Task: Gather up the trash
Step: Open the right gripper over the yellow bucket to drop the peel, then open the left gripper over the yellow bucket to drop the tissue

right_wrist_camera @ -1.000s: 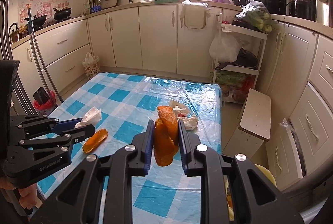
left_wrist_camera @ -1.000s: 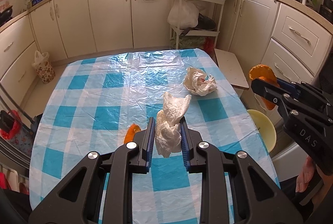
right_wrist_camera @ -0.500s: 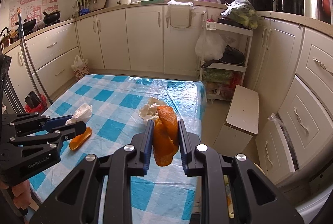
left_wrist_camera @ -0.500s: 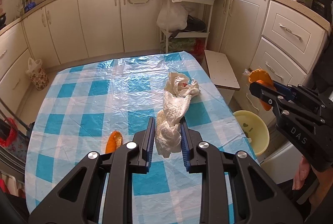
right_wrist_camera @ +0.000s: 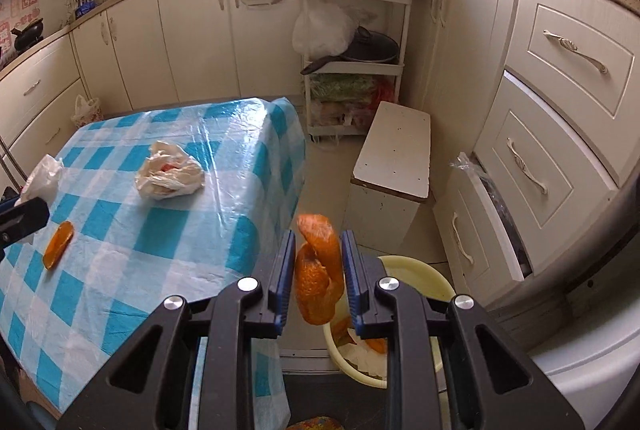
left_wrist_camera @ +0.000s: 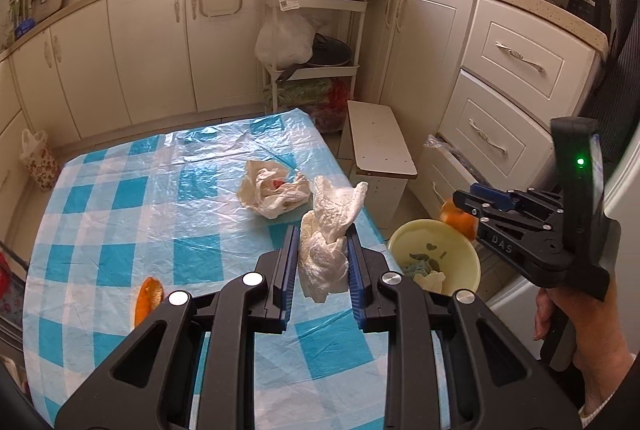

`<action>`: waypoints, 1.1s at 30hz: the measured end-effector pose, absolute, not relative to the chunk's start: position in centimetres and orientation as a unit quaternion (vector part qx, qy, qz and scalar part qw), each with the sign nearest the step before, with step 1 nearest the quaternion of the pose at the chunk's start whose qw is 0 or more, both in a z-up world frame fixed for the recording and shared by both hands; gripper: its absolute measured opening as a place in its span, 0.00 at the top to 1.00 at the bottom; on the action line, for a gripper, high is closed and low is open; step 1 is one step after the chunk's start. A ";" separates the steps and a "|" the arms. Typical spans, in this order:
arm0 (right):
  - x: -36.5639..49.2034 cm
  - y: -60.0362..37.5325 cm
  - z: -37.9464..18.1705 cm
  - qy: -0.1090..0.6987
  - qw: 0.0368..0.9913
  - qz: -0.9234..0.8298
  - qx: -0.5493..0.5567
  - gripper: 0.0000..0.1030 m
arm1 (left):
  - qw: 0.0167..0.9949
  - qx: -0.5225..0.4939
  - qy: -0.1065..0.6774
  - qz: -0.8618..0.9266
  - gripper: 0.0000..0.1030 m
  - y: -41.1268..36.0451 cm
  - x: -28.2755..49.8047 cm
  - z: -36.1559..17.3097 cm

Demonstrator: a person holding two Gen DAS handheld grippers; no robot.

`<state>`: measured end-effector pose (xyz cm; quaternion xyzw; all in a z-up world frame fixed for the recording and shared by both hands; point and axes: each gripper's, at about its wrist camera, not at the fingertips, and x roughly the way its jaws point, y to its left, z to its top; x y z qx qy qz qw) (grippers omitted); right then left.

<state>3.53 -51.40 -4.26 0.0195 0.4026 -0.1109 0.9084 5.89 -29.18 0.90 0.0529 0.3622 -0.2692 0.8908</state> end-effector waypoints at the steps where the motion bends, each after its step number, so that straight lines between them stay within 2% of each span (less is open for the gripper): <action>1: 3.8 -51.7 -4.4 0.407 0.906 -0.114 0.016 0.77 | 0.890 0.054 0.361 -0.273 0.79 -29.6 5.8 1.0; 16: 5.8 -59.2 -9.5 0.479 0.857 -0.165 0.094 0.77 | 0.874 0.065 0.376 -0.300 0.79 -33.7 5.9 -0.8; 24: 4.5 -62.0 -9.6 0.474 0.847 -0.169 0.170 0.75 | 0.846 0.073 0.411 -0.332 0.79 -37.9 6.2 -3.1; 27: 3.7 -62.6 -8.4 0.448 0.855 -0.184 0.184 0.65 | 0.829 0.071 0.431 -0.348 0.79 -40.8 6.4 -4.6; 29: 3.4 -62.7 -7.4 0.426 0.865 -0.198 0.178 0.53 | 0.820 0.071 0.442 -0.358 0.79 -42.9 6.5 -5.4; 33: 2.4 -62.8 -5.1 0.363 0.887 -0.241 0.150 0.42 | 0.798 0.076 0.467 -0.374 0.78 -47.6 6.6 -7.3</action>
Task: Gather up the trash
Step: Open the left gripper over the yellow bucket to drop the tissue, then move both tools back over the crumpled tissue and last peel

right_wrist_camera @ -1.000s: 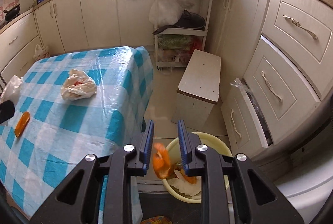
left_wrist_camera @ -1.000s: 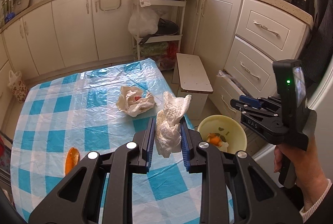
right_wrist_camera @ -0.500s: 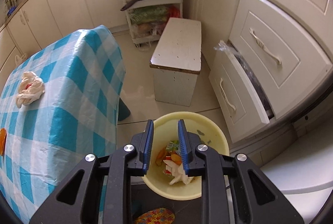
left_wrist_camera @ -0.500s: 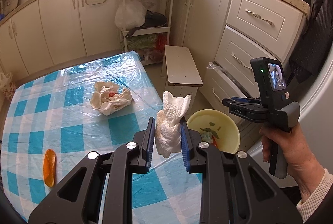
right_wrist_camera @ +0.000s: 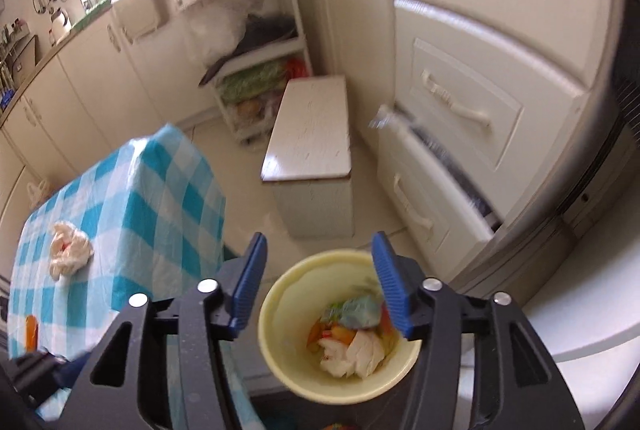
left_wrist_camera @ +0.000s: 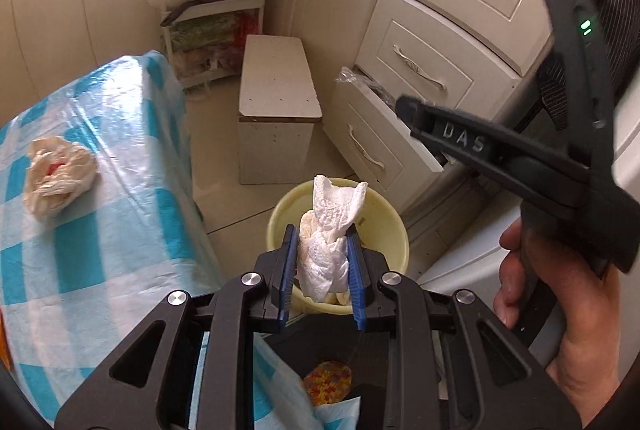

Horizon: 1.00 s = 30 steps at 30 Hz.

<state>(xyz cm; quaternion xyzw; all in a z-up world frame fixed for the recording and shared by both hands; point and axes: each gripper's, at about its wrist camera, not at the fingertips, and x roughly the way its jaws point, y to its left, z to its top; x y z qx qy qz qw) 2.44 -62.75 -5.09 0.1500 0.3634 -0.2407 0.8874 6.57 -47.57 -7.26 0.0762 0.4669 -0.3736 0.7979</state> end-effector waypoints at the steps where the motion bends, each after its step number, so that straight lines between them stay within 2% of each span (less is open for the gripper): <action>1: 2.1 -62.8 -4.5 0.346 0.892 -0.253 0.147 0.37 | 0.790 0.081 0.477 -0.377 0.78 -48.8 6.6 -7.9; 3: 1.4 -63.1 -3.6 0.314 0.898 -0.274 0.144 0.32 | 0.775 0.098 0.498 -0.377 0.70 -51.1 6.8 -9.6; 5: 1.0 -63.6 -3.2 0.296 0.899 -0.288 0.147 0.28 | 0.772 0.113 0.508 -0.366 0.55 -52.7 6.8 -10.8; 10: 1.3 -64.3 -3.2 0.298 0.895 -0.293 0.154 0.23 | 0.794 0.099 0.486 -0.352 0.33 -52.3 6.5 -10.5; 14: 1.4 -63.9 -2.9 0.299 0.897 -0.293 0.145 0.17 | 0.811 0.100 0.468 -0.336 0.32 -50.4 6.4 -9.9; 23: 1.8 -61.7 -2.2 0.295 0.906 -0.290 0.094 0.14 | 0.850 0.082 0.419 -0.310 0.29 -45.1 5.2 -7.2; 30: 2.7 -60.5 -2.2 0.300 0.909 -0.282 0.068 0.13 | 0.860 0.070 0.409 -0.297 0.26 -42.8 5.7 -6.0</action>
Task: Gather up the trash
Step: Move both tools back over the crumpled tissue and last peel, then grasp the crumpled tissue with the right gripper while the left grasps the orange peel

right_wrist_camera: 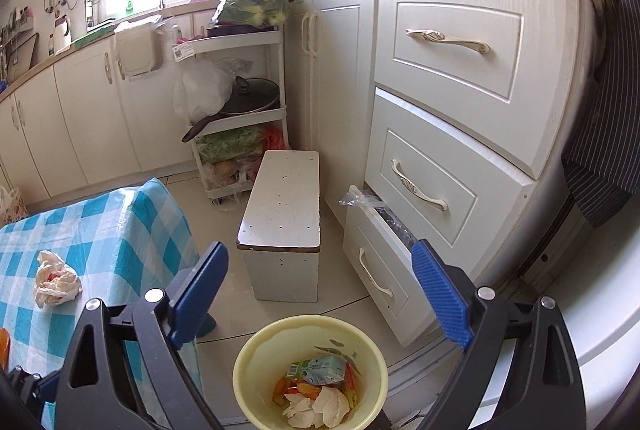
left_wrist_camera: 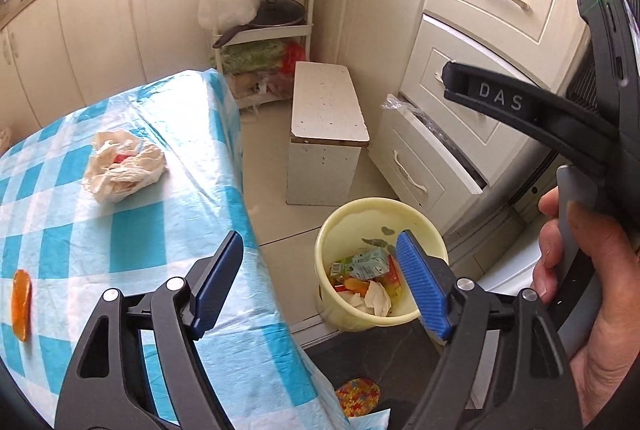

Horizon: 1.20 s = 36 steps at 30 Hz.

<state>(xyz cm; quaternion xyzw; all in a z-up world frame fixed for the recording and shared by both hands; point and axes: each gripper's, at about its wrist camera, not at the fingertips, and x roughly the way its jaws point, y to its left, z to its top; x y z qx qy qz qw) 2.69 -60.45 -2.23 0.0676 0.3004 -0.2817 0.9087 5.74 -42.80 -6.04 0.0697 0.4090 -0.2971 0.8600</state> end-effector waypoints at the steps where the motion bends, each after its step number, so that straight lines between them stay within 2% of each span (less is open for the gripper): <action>1: 2.8 -60.4 -2.2 0.300 0.909 -0.281 0.066 0.13 | 0.860 0.069 0.410 -0.296 0.26 -42.6 5.8 -6.0; 16: 4.6 -57.5 -2.2 0.302 0.924 -0.229 0.046 0.13 | 0.877 0.060 0.404 -0.252 0.26 -36.8 6.9 -5.8; 26: 8.2 -51.4 -2.0 0.318 0.942 -0.099 0.034 0.13 | 0.912 0.054 0.381 -0.141 0.26 -25.8 9.0 -5.3; 36: 13.6 -42.6 -4.2 0.378 0.924 0.042 0.024 0.12 | 0.906 0.026 0.417 -0.071 0.26 -17.0 12.1 -7.8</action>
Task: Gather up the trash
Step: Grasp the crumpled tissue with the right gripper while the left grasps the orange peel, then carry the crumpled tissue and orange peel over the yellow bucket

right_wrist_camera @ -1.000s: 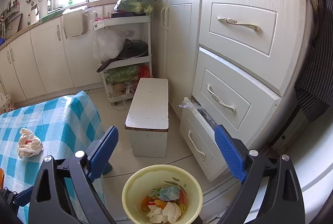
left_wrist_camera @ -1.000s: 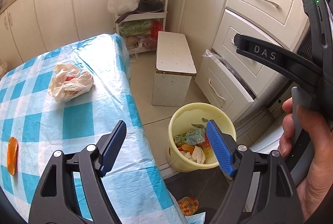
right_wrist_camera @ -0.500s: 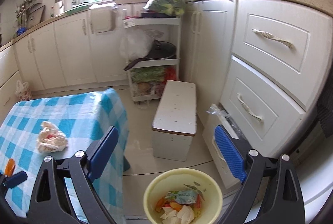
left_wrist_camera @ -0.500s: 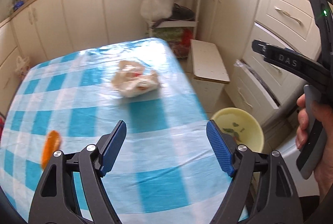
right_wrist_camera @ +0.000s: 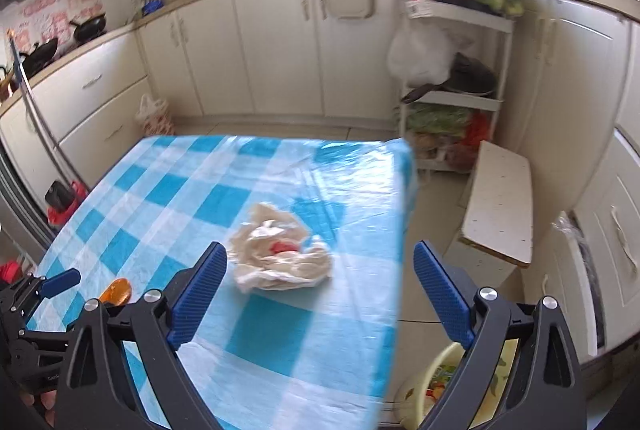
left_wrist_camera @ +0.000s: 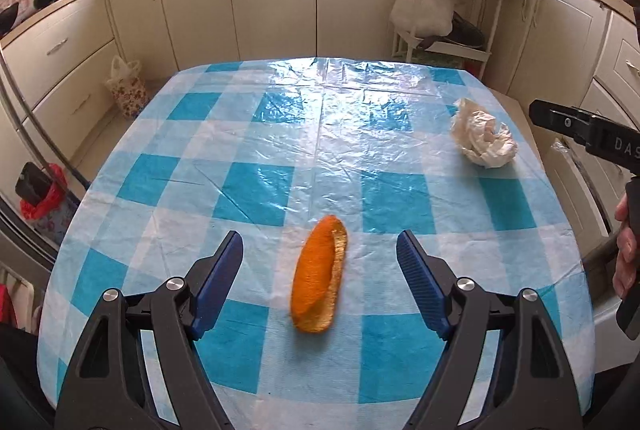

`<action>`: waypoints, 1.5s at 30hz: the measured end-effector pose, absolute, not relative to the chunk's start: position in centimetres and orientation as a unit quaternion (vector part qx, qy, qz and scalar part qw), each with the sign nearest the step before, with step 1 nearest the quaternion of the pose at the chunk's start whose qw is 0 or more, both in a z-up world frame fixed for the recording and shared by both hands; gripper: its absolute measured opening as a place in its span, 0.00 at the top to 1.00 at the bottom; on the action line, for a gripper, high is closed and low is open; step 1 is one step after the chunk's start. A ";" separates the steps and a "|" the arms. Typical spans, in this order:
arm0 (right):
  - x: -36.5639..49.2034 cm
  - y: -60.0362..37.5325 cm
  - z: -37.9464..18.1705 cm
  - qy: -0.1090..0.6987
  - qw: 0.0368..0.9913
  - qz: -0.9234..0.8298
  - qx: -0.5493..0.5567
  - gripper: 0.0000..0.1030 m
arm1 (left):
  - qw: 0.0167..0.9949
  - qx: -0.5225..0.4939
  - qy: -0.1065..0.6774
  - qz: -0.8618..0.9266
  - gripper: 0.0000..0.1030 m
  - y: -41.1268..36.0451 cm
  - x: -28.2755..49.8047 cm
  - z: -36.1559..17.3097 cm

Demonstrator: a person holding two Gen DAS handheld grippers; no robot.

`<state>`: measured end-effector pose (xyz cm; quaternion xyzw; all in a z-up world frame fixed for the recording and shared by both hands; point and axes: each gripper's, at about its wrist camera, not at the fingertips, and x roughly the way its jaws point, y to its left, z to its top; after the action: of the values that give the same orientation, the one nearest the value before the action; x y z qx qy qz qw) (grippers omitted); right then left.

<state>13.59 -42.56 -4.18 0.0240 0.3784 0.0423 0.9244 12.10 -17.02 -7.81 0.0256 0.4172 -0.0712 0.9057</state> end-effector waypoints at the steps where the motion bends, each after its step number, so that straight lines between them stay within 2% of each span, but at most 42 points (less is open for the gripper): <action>1: 14.0 -42.1 -4.4 0.383 0.922 0.044 0.024 0.12 | 0.904 0.024 0.420 -0.073 0.26 -16.8 12.2 -8.0; 12: 18.5 -39.4 -9.1 0.453 0.890 0.038 0.010 0.12 | 0.886 0.020 0.454 -0.090 0.27 -15.8 12.9 -10.3; 15: 19.0 -39.2 -9.9 0.465 0.885 0.039 0.005 0.19 | 0.884 0.013 0.458 -0.092 0.28 -15.5 13.1 -10.6; 16: 19.0 -39.4 -9.9 0.466 0.884 0.044 0.008 0.26 | 0.884 0.014 0.457 -0.094 0.30 -15.5 13.2 -10.6; 17: 19.1 -39.5 -10.0 0.473 0.879 0.054 0.019 0.40 | 0.885 0.016 0.456 -0.094 0.34 -15.6 13.2 -10.5; 18: 18.9 -39.7 -9.9 0.471 0.880 0.051 0.022 0.42 | 0.886 0.019 0.455 -0.092 0.36 -15.6 13.2 -10.5; 20: 18.9 -40.0 -9.8 0.472 0.880 0.053 0.028 0.63 | 0.887 0.025 0.451 -0.092 0.53 -15.7 13.2 -10.4; 21: 18.9 -40.3 -9.7 0.474 0.878 0.056 0.039 0.69 | 0.888 0.027 0.449 -0.095 0.58 -15.8 13.2 -10.3; 22: 18.9 -40.6 -9.7 0.475 0.877 0.060 0.050 0.71 | 0.888 0.030 0.448 -0.098 0.70 -15.9 13.1 -10.3; 23: 18.9 -40.6 -9.7 0.477 0.874 0.064 0.058 0.82 | 0.888 0.032 0.447 -0.099 0.79 -15.9 13.1 -10.2; 29: 17.7 -40.4 -8.2 0.456 0.884 0.081 0.061 0.83 | 0.886 0.028 0.447 -0.121 0.85 -16.2 12.5 -9.7; 45: 9.3 -41.9 -1.0 0.353 0.934 0.052 0.016 0.83 | 0.909 0.000 0.390 -0.150 0.85 -18.0 9.7 -3.3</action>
<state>9.28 -41.89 -0.98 0.0160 0.3532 0.0516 0.9340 9.70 -18.02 -3.29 0.0000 0.3896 -0.1505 0.9086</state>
